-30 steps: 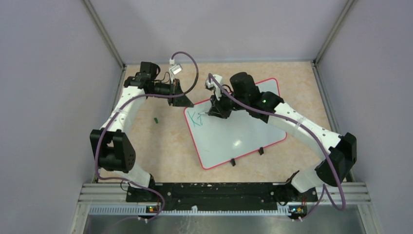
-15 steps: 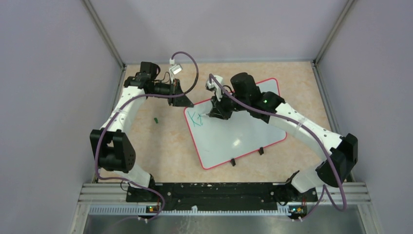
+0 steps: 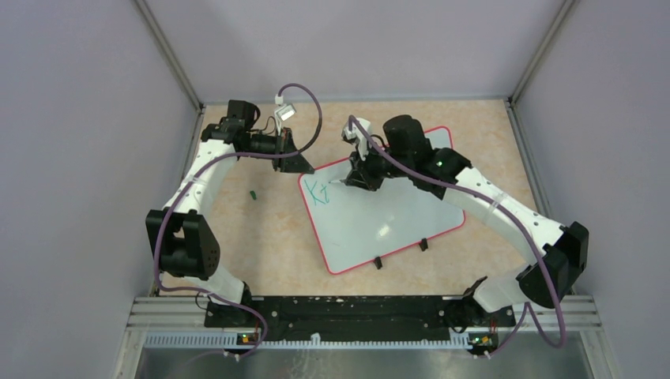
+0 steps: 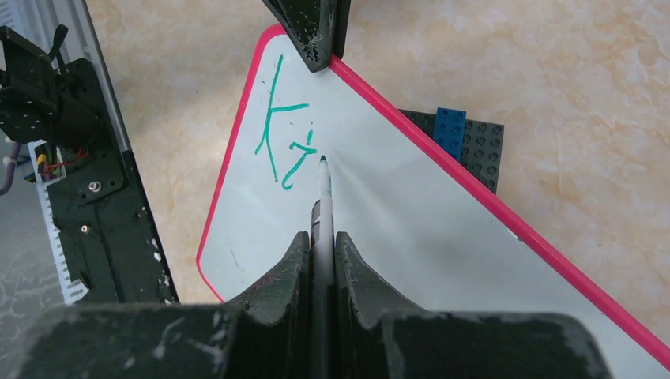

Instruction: Write a sentence on the whiteboard

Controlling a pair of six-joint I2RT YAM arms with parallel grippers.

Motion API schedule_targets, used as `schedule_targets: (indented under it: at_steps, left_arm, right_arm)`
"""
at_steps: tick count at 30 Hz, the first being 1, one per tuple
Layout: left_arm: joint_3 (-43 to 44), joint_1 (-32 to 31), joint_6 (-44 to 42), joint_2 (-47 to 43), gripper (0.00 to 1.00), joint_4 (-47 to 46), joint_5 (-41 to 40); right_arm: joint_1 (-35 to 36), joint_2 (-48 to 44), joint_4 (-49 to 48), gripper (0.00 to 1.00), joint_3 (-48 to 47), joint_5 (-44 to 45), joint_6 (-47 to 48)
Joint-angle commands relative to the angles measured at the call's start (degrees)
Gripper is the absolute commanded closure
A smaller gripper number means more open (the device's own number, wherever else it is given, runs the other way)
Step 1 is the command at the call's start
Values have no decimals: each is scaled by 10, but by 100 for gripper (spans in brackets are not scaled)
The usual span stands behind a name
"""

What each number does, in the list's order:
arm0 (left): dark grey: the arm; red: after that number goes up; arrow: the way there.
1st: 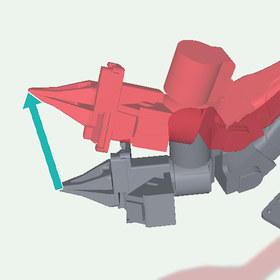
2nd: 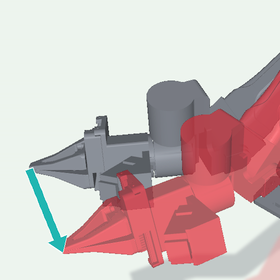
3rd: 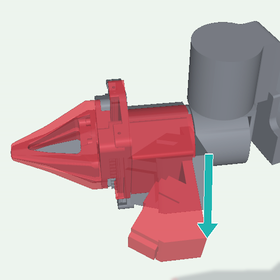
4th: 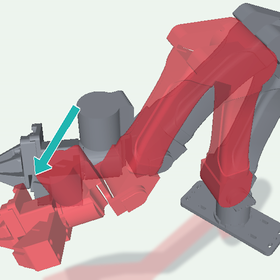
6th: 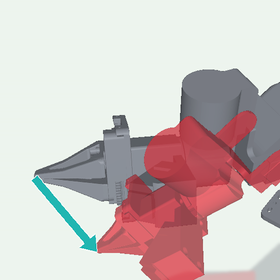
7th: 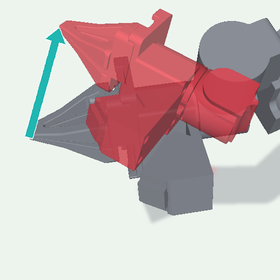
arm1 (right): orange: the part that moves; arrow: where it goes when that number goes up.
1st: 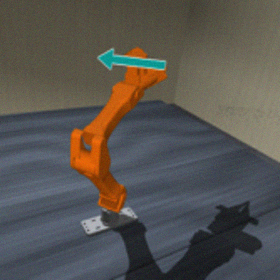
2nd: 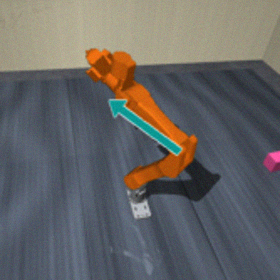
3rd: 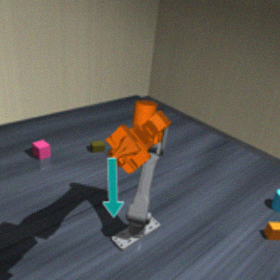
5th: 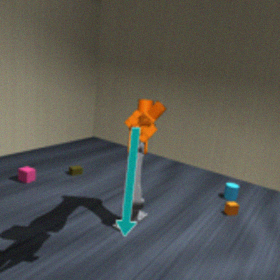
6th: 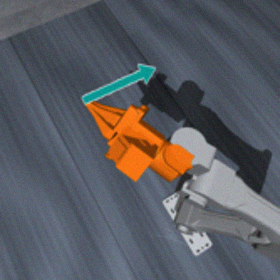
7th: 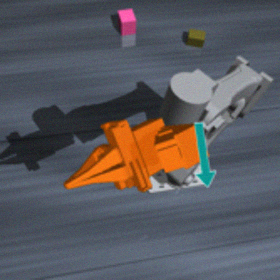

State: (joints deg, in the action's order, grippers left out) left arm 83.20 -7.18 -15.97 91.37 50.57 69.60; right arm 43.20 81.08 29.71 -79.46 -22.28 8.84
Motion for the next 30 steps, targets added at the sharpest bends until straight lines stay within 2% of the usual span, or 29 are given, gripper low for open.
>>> schedule_targets:
  at_steps: [1, 30]
  left_arm:
    - [2, -16, 1, -5, 100, 4, 8]
    - [-2, -16, -1, -7, 100, 4, 6]
  right_arm:
    - [-3, -7, -13, 100, -4, -3, 4]
    - [13, -9, -25, 100, 66, -4, -1]
